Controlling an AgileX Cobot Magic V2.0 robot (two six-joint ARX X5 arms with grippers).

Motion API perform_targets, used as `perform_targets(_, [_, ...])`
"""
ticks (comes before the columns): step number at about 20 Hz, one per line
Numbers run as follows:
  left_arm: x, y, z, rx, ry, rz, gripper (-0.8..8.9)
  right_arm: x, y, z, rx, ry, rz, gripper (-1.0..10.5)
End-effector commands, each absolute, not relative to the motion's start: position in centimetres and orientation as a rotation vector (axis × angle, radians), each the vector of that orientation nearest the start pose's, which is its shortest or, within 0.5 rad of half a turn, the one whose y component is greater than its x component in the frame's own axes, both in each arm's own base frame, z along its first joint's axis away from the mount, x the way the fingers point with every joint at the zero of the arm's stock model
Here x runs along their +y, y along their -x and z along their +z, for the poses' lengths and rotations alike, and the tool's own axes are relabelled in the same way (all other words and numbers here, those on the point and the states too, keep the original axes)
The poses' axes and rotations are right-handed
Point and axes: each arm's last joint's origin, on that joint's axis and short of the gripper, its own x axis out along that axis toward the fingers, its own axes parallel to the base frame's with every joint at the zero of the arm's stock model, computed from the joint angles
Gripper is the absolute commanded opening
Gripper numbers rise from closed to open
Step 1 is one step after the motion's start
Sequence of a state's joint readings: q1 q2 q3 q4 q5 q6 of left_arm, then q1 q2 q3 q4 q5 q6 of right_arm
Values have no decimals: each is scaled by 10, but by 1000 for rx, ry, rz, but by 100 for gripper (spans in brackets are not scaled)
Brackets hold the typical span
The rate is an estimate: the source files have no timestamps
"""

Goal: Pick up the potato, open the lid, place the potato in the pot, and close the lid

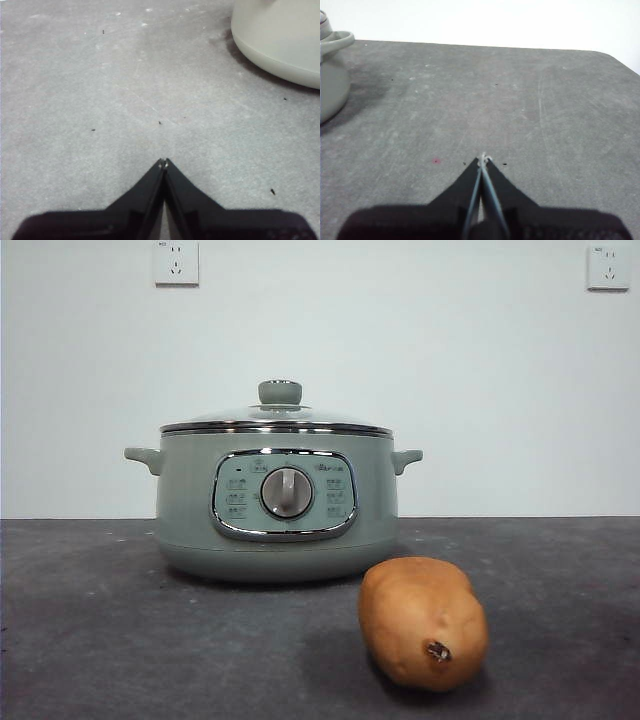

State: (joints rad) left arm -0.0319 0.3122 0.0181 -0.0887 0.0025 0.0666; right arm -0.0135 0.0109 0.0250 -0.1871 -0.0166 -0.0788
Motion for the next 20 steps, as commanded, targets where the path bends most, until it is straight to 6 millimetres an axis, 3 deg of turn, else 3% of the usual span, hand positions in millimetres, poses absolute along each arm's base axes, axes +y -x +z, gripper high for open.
perform_targets(1, [-3, -110, 132, 383, -60, -40, -3, -1, -96, 150, 173, 76, 12, -15])
perform_targets(14, [-3, -110, 132, 383, -55, -46, -3, -1, -96, 151, 166, 67, 15, -15])
perform_targets(20, [-3, -110, 132, 384, -55, -46, -4, 0, -96, 150, 176, -39, 12, -15])
